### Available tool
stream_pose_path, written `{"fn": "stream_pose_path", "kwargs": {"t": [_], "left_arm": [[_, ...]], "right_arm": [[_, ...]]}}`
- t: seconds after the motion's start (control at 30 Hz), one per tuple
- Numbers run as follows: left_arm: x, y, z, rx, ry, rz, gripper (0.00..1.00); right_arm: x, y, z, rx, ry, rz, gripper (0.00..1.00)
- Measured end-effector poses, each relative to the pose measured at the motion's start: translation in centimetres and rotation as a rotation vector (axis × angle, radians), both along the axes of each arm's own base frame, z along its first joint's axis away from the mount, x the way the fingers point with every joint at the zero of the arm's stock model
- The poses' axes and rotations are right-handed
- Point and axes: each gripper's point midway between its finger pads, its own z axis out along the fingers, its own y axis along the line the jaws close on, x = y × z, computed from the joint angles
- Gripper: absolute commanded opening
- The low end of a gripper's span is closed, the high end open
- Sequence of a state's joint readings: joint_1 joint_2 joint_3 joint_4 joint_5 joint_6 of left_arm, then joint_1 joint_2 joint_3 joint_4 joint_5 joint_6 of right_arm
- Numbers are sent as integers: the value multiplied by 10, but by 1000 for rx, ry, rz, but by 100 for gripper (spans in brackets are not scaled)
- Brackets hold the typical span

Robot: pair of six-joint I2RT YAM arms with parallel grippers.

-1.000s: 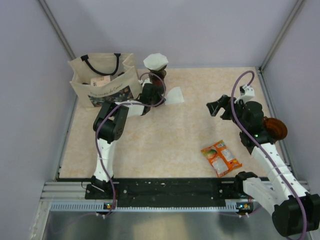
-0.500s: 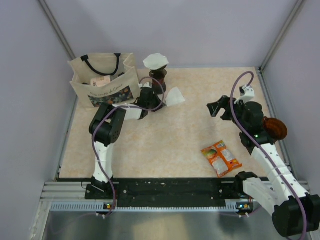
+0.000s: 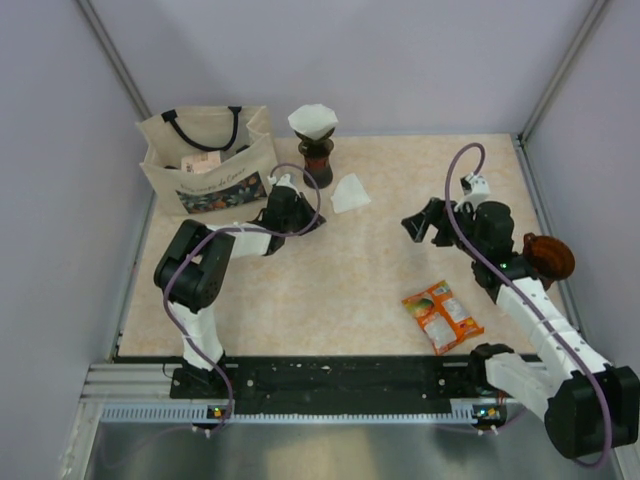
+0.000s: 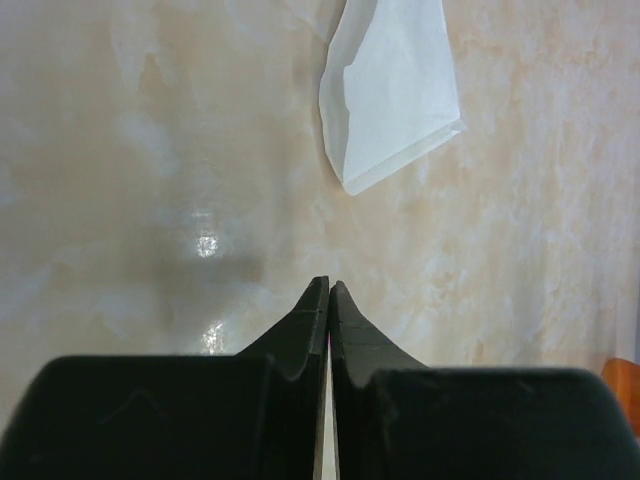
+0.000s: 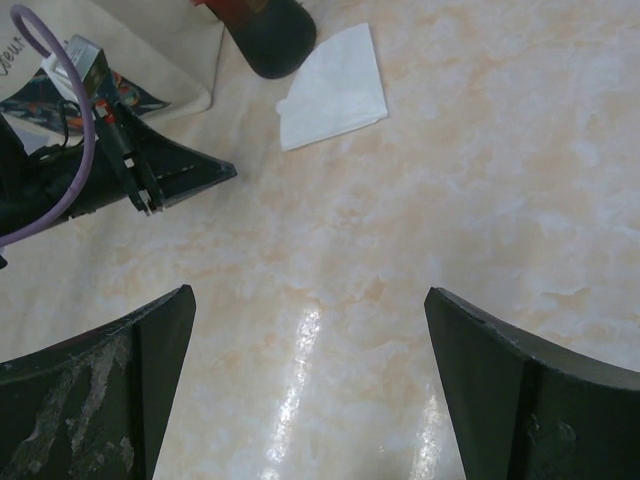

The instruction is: Place the coffee filter in the dripper

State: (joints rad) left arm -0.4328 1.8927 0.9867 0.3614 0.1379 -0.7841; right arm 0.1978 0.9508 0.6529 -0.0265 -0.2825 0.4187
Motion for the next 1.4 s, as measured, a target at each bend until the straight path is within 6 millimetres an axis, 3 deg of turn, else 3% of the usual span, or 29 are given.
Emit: {"fn": "stream_pose_path", "kwargs": {"t": [0.1, 0.13, 0.27, 0.5, 0.63, 0.77, 0.9, 1.03, 1.3, 1.4], "left_arm": [[2, -1, 3, -8, -16, -1, 48], [3, -1, 4, -12, -19, 2, 50], [10, 2, 10, -33, -37, 20, 51], [48, 7, 21, -129, -69, 79, 51], [66, 3, 8, -161, -50, 93, 51], [67, -3, -8, -181, -11, 88, 48], [69, -9, -9, -203, -1, 73, 48], [72, -14, -10, -230, 3, 59, 47], [74, -22, -10, -268, 13, 40, 42], [74, -22, -10, -272, 13, 37, 36]], "right_arm": [[4, 16, -11, -21, 20, 44, 98], [7, 24, -20, -33, 45, 61, 98], [32, 48, -51, -64, 142, 80, 97], [131, 80, -88, -47, 223, -3, 95], [175, 92, -114, -59, 264, -48, 93], [198, 98, -134, -70, 297, -75, 91], [212, 105, -152, -80, 325, -76, 88], [224, 119, -149, -50, 314, -34, 84], [204, 150, -150, -13, 341, 92, 80], [199, 158, -149, 7, 336, 123, 80]]}}
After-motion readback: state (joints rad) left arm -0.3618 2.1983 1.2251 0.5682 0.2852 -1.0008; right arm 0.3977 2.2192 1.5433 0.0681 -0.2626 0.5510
